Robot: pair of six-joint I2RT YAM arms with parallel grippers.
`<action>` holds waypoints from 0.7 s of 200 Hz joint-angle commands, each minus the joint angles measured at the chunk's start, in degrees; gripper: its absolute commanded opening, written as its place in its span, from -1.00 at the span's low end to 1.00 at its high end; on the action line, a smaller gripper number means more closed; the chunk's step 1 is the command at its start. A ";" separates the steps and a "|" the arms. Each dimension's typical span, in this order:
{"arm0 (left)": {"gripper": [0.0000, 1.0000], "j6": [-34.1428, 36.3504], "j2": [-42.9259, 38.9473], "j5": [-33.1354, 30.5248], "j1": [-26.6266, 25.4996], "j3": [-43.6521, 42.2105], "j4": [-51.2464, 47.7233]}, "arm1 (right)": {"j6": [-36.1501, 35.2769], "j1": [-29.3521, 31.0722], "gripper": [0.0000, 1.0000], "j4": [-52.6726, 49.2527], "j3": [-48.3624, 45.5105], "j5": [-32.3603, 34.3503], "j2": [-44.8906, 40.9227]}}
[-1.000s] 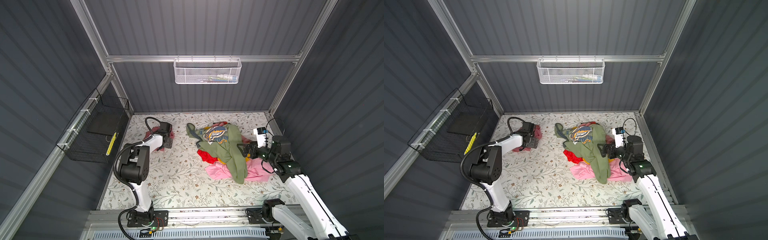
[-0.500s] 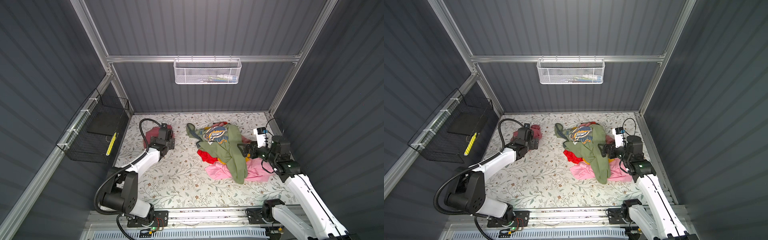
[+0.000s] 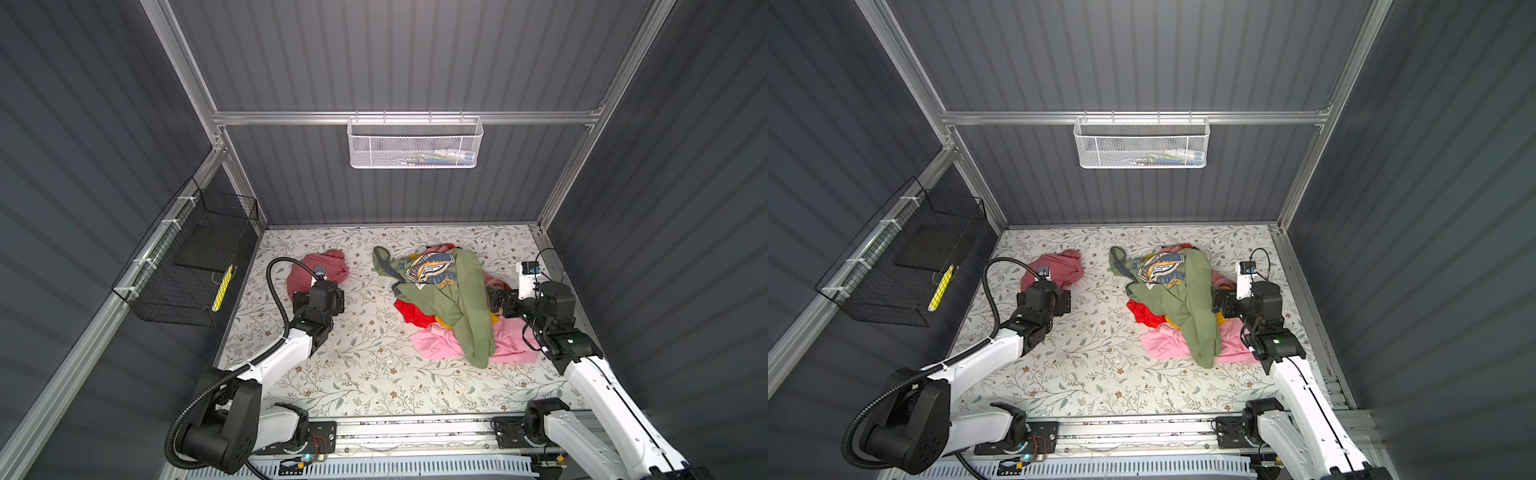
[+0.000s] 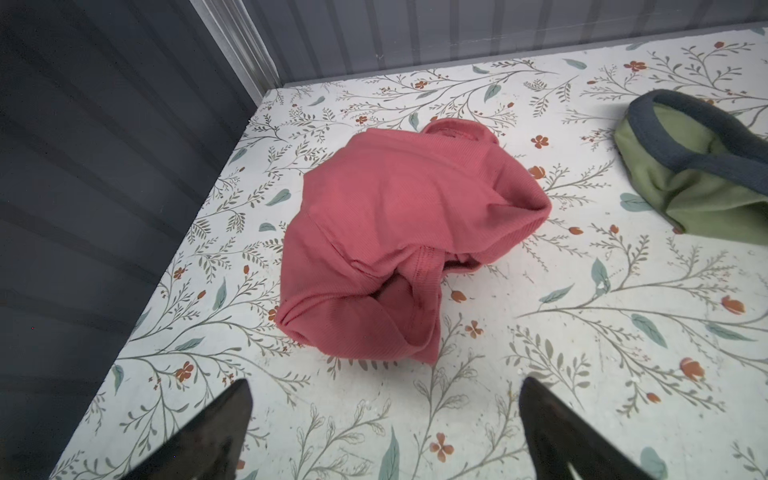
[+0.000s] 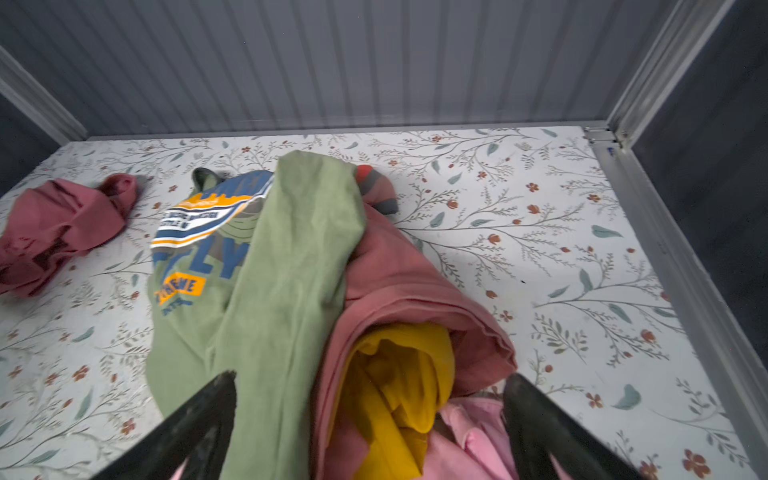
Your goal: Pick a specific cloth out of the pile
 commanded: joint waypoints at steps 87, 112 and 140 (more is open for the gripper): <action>1.00 2.52 -2.09 -3.59 0.00 -3.77 8.60 | -3.51 0.16 0.98 30.16 -12.33 12.26 3.19; 1.00 2.68 -2.34 -4.14 0.01 -4.26 9.15 | -4.76 -0.03 0.98 35.86 -14.38 14.21 5.88; 1.00 2.79 -2.18 -4.53 -0.03 -4.39 9.40 | -5.48 -1.10 0.98 42.96 -16.10 14.69 10.34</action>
